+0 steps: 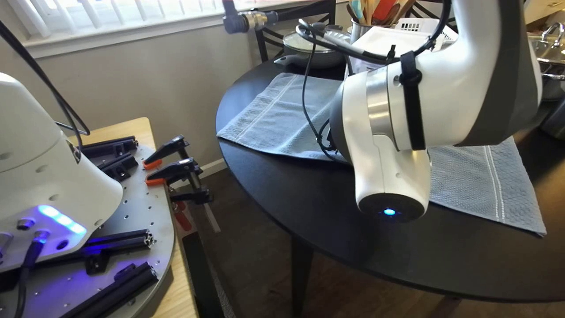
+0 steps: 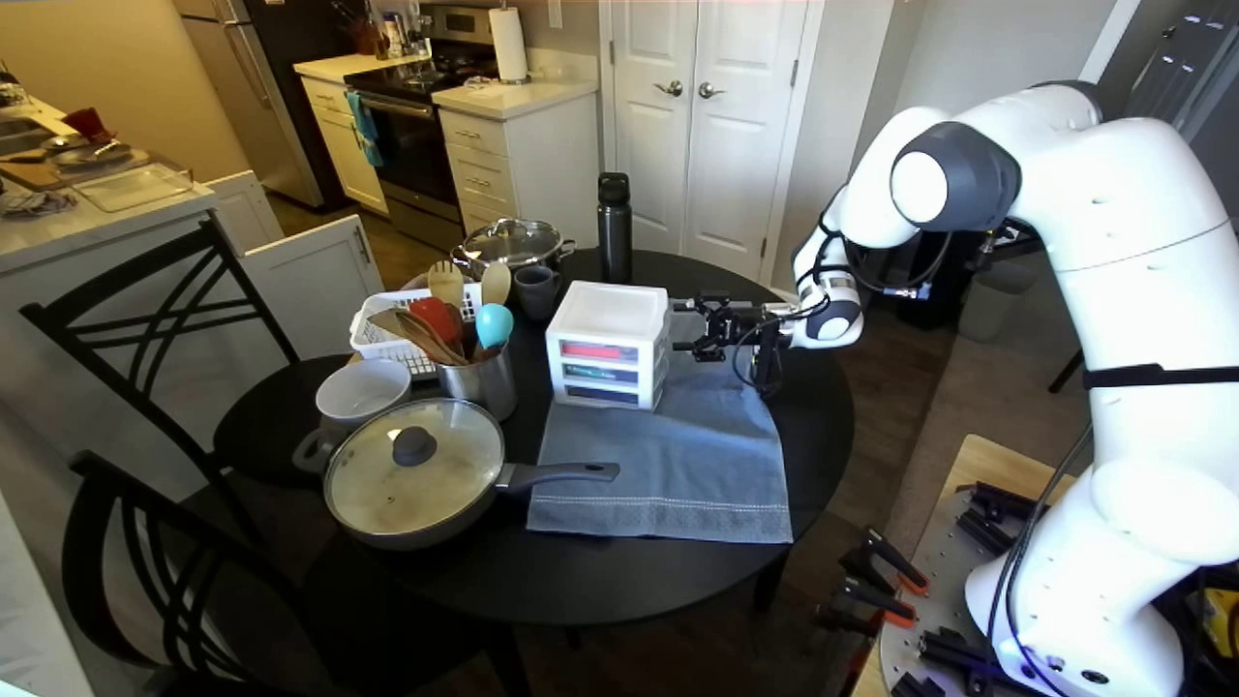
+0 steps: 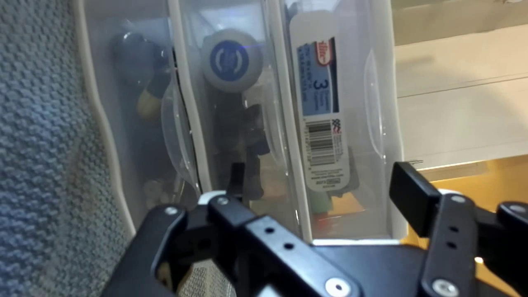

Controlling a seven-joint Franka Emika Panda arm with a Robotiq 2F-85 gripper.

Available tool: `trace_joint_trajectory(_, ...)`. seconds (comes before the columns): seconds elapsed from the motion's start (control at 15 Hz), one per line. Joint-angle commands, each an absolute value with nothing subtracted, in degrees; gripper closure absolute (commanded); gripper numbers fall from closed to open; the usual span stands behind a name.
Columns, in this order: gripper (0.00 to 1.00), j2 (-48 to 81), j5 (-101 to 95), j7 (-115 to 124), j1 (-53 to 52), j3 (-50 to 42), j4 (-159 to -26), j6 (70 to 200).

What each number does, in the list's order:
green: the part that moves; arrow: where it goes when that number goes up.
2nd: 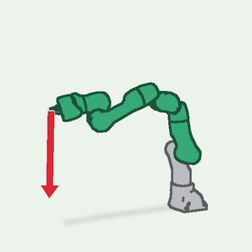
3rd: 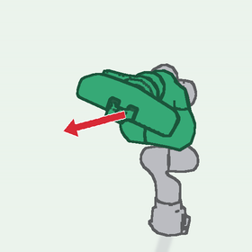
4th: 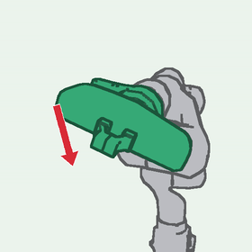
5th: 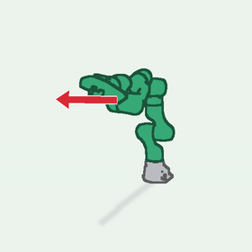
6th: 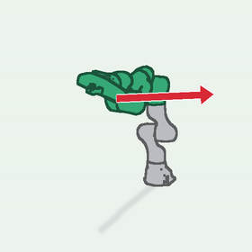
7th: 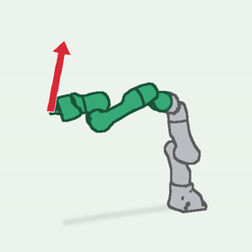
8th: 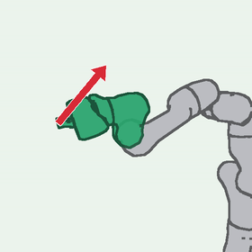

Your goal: Pull out a drawer from the miniature cabinet

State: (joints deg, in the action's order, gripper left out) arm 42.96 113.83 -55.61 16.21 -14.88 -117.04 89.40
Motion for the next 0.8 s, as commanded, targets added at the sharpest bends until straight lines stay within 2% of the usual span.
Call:
trace_joint_trajectory(0.0, 0.01, 41.8, 111.4, -53.5, 16.1, -15.5, -119.0, 87.5)
trace_joint_trajectory(0.4, 0.0, 38.7, 100.3, -54.6, 19.0, -20.1, -121.8, 80.0)
trace_joint_trajectory(0.73, 0.0, 36.7, 99.9, -54.5, 21.2, -21.0, -122.2, 77.8)
